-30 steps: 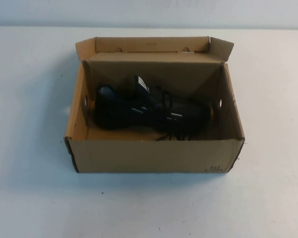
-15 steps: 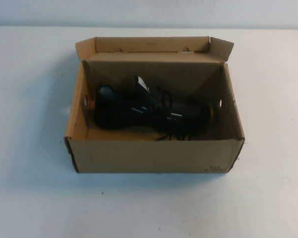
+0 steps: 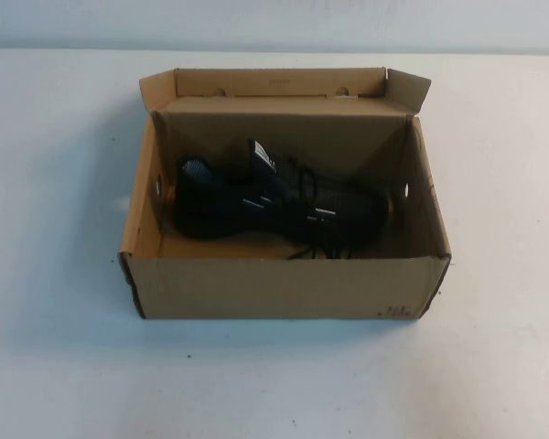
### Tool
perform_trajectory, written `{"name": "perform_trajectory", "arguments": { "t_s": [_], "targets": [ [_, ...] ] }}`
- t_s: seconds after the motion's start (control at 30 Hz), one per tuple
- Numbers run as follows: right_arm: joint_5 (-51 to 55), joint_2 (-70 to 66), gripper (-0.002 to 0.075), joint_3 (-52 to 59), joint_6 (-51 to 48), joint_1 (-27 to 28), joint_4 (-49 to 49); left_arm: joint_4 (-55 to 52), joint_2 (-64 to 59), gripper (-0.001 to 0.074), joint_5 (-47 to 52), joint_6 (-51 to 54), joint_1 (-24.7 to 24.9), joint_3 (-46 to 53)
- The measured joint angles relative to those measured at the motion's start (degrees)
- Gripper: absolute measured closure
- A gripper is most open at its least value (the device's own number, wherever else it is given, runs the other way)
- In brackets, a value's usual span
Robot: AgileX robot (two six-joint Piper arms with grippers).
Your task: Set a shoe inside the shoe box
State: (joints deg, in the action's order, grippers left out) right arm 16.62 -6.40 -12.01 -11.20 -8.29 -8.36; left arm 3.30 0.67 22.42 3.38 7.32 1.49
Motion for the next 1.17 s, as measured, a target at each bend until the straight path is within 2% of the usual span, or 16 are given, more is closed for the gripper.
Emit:
{"name": "perform_trajectory", "arguments": {
  "t_s": [0.3, 0.57, 1.17],
  "targets": [
    [-1.55, 6.85, 0.0742, 13.20, 0.00, 0.00, -2.89, 0.00, 0.00, 0.0736, 0.00, 0.00, 0.00, 0.00],
    [4.06, 6.85, 0.0742, 13.44, 0.00, 0.12, -2.97, 0.00, 0.00, 0.0736, 0.00, 0.00, 0.00, 0.00],
    [4.14, 6.85, 0.0742, 13.44, 0.00, 0.12, -2.97, 0.00, 0.00, 0.0736, 0.11, 0.00, 0.00, 0.00]
  ]
}}
